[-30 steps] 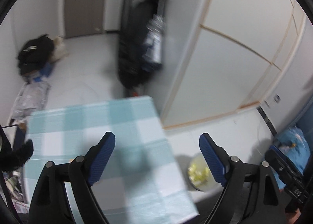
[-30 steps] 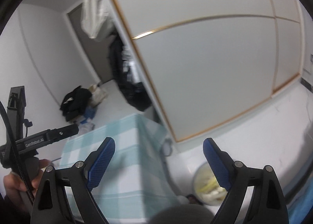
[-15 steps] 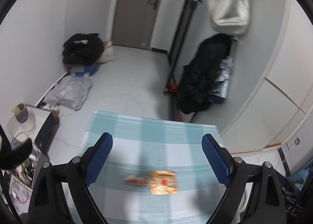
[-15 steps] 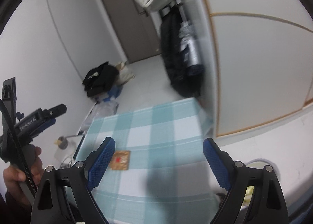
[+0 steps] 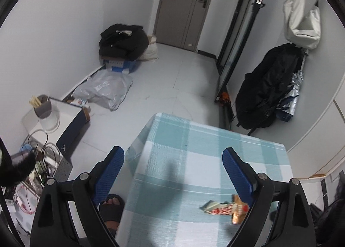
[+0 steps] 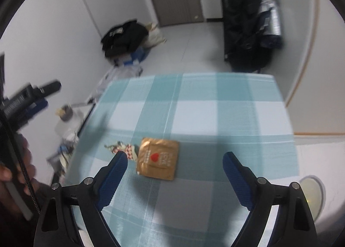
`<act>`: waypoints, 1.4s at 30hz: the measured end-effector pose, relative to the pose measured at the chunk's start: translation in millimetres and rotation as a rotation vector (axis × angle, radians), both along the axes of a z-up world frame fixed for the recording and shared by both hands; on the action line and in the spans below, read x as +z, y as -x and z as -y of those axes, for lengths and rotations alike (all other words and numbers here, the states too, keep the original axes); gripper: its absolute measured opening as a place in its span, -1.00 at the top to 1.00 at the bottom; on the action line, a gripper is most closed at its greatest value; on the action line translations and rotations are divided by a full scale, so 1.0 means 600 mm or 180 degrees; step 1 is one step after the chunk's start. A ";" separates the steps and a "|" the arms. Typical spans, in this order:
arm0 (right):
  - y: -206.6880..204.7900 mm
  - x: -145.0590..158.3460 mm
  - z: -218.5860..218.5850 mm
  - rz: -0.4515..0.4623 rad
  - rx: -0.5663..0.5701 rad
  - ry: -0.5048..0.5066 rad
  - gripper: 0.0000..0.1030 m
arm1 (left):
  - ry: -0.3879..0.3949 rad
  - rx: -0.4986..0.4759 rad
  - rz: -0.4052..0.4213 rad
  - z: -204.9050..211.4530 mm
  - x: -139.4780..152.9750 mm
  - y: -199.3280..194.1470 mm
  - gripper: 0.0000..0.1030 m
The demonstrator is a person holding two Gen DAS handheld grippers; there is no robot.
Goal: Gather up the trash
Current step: 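Grasp the gold LOVE & TASTY packet with the right gripper, then grasp the red-white candy wrapper with the left gripper while right holds packet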
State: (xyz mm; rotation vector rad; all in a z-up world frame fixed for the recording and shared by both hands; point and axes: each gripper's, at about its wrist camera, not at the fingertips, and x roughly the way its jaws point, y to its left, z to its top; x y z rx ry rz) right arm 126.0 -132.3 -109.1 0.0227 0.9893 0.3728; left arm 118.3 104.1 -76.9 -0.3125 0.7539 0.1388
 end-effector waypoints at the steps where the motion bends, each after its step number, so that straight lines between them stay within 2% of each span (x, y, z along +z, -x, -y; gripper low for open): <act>1: -0.003 -0.009 -0.010 -0.0035 0.0040 0.0054 -0.66 | 0.0042 0.0014 -0.0033 -0.007 -0.002 -0.001 -0.76; 4: -0.013 -0.037 -0.033 -0.0115 0.0132 0.0164 -0.62 | 0.0183 0.0042 -0.0078 -0.026 -0.004 -0.004 -0.76; 9: -0.022 -0.075 -0.058 -0.0248 0.0218 0.0310 -0.49 | 0.0239 0.0051 -0.0147 -0.036 -0.009 -0.011 -0.76; 14: -0.018 -0.082 -0.081 -0.0116 0.0305 0.0556 -0.45 | 0.0273 0.0017 -0.0194 -0.038 -0.012 -0.015 -0.76; 17: -0.011 -0.082 -0.096 -0.0024 0.0402 0.0703 -0.29 | 0.0282 0.0014 -0.0209 -0.038 -0.013 -0.016 -0.76; 18: -0.010 -0.081 -0.097 -0.0016 0.0435 0.0678 -0.16 | 0.0282 0.0016 -0.0215 -0.039 -0.014 -0.017 -0.76; 22: 0.000 -0.077 -0.099 0.0032 0.0526 0.0696 0.02 | 0.0277 0.0020 -0.0249 -0.038 -0.018 -0.020 -0.76; 23: 0.001 -0.075 -0.099 0.0037 0.0540 0.0683 0.18 | 0.0268 0.0021 -0.0258 -0.038 -0.019 -0.021 -0.76; 35: 0.015 -0.064 -0.066 0.0034 0.0476 0.0553 0.24 | 0.0163 -0.0142 -0.0392 -0.015 -0.038 -0.028 -0.76; 42: 0.031 -0.033 -0.020 0.0091 0.0331 0.0422 0.23 | 0.0512 -0.0702 -0.0728 0.016 -0.079 -0.038 -0.76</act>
